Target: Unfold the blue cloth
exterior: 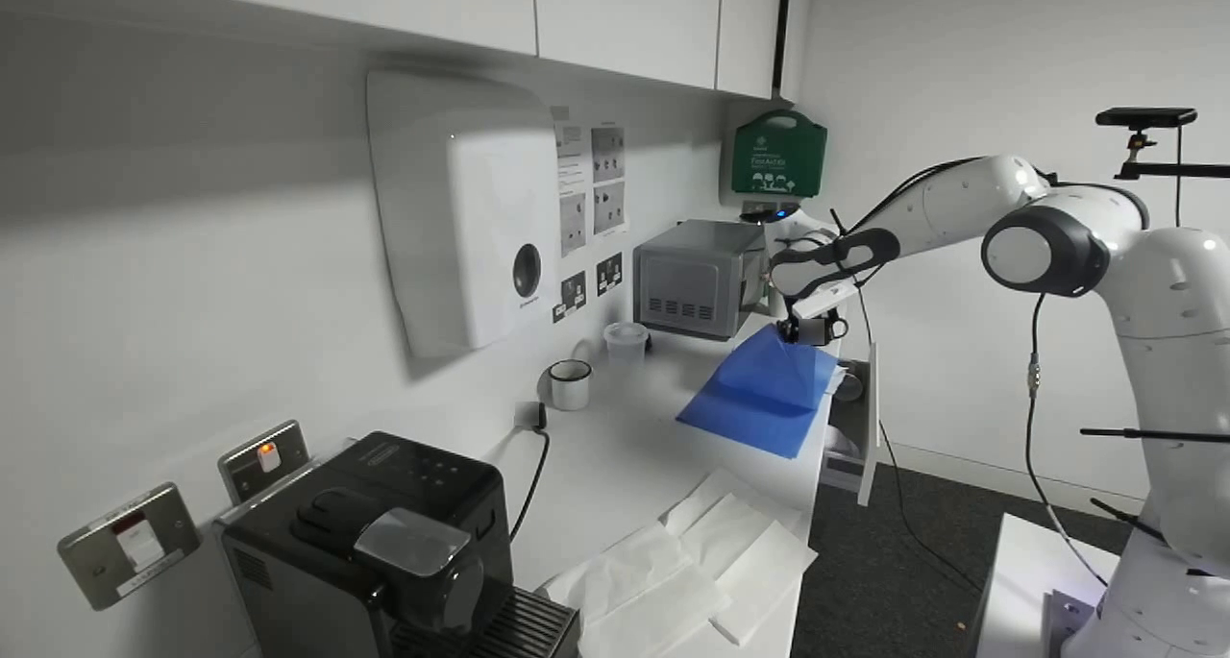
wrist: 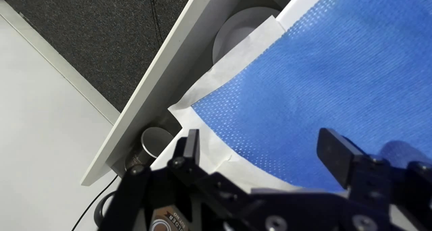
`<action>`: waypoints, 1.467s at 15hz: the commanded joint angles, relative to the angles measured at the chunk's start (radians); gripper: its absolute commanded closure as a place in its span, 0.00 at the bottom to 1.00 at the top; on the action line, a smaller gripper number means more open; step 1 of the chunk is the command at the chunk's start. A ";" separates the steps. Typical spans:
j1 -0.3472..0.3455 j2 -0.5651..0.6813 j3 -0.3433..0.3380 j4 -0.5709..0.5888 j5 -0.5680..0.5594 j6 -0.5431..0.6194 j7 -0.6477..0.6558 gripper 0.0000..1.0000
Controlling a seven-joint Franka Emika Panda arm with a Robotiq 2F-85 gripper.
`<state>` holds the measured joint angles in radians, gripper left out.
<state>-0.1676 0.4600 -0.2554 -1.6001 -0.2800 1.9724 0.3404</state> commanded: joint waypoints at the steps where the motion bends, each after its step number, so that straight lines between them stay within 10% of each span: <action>1: 0.004 -0.052 -0.005 -0.049 0.003 0.019 0.017 0.00; 22: 0.007 -0.299 -0.019 -0.269 -0.064 0.116 0.095 0.00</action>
<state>-0.1674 0.2159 -0.2781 -1.8098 -0.3054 2.0550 0.3982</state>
